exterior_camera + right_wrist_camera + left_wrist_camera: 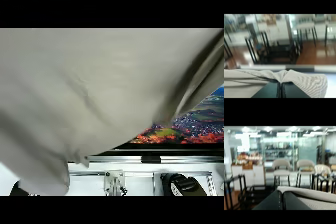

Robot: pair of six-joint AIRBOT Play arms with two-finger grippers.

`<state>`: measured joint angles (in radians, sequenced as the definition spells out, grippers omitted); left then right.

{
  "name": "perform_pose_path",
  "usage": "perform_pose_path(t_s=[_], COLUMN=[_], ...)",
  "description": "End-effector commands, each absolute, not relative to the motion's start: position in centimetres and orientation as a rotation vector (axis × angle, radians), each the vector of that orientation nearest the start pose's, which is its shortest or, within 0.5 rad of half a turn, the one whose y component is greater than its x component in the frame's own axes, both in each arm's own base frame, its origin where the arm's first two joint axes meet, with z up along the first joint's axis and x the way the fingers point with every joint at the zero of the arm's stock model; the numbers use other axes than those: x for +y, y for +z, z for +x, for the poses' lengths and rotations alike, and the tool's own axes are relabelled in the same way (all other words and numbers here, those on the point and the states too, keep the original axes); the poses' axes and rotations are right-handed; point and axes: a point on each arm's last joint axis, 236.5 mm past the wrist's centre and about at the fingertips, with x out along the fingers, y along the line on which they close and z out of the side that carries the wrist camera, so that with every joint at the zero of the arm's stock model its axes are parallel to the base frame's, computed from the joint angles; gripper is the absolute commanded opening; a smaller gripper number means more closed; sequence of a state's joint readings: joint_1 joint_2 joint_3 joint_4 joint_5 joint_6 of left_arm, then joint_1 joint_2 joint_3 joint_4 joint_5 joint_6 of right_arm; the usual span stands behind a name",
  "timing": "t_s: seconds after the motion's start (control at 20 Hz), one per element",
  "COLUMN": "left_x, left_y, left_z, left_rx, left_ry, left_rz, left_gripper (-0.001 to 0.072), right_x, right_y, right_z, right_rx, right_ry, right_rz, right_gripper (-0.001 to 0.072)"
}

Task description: Fold the shirts.

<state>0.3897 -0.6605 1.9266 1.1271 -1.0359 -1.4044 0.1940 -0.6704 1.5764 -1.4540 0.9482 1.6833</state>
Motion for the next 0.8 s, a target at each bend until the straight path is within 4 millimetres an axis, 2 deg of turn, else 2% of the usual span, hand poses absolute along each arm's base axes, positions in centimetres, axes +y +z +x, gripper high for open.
perform_pose_path(t_s=[0.0,0.05,0.15,0.25,0.35,0.45,0.55,0.65,0.75], left_x=[1.8,2.8,4.7,6.1,5.6,4.2,1.9,-1.3,-4.7], left_y=[49.2,45.9,39.6,33.7,28.4,23.9,19.3,14.7,10.3], left_z=[25.2,27.7,32.1,36.1,39.6,42.8,45.3,46.9,47.5], left_rx=[0.011,0.105,0.258,0.393,0.511,0.612,0.723,0.840,0.955], left_ry=[0.049,0.049,0.050,0.040,-0.024,-0.097,-0.162,-0.231,-0.292], left_rz=[-0.027,-0.059,-0.097,-0.160,-0.276,-0.370,-0.395,-0.397,-0.388], left_gripper=[0.0031,0.0031,0.0031,0.0031,0.0032,0.0033,0.0033,0.0032,0.0032], right_x=[6.2,6.1,6.3,7.4,9.5,11.3,13.3,15.7,17.3], right_y=[34.1,30.5,24.5,19.6,16.0,12.0,6.8,1.9,-0.9], right_z=[30.6,32.0,35.6,41.1,46.6,50.7,52.3,51.6,50.4], right_rx=[0.504,0.626,0.769,0.805,0.779,0.773,0.866,1.009,1.113], right_ry=[0.166,0.144,0.128,0.128,0.139,0.128,0.114,0.130,0.158], right_rz=[0.083,0.046,-0.012,-0.013,0.074,0.227,0.399,0.518,0.545], right_gripper=[0.0066,0.0066,0.0066,0.0066,0.0066,0.0066,0.0066,0.0066,0.0066])
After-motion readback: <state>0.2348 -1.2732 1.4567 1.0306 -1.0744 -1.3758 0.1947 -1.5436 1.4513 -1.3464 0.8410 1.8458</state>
